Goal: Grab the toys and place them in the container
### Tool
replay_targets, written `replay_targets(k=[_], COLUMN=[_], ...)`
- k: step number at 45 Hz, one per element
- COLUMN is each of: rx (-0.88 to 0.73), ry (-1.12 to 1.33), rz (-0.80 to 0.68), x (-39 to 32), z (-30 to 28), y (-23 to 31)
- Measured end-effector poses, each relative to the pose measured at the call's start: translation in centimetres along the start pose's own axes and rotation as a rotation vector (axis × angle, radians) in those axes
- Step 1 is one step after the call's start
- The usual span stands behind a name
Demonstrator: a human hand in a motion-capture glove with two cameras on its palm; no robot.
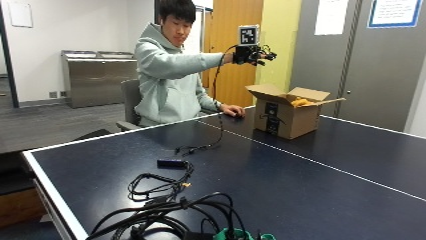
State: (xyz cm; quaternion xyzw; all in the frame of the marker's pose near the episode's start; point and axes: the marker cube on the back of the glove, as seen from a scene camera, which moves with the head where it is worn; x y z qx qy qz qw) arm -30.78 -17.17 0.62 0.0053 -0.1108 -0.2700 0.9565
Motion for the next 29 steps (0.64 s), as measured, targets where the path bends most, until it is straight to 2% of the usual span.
replay_targets(k=[2, 8, 10, 14, 21, 23, 27, 29], rx=[-0.007, 0.003, 0.01, 0.02, 0.049, 0.05, 0.052, 0.052], ry=[0.021, -0.066, -0.037, 0.014, 0.2, 0.153, -0.136, -0.088], rz=[-0.021, 0.056, 0.098, 0.06, 0.185, 0.23, 0.271, 0.213], x=[0.1, 1.7, 1.1, 1.6, 7.3, 10.1, 11.9, 13.4], z=[0.6, 1.4, 2.3, 4.2, 7.8, 8.4, 9.0, 9.7], y=[1.3, 5.0, 6.2, 9.8, 15.9, 17.3, 19.0, 19.9])
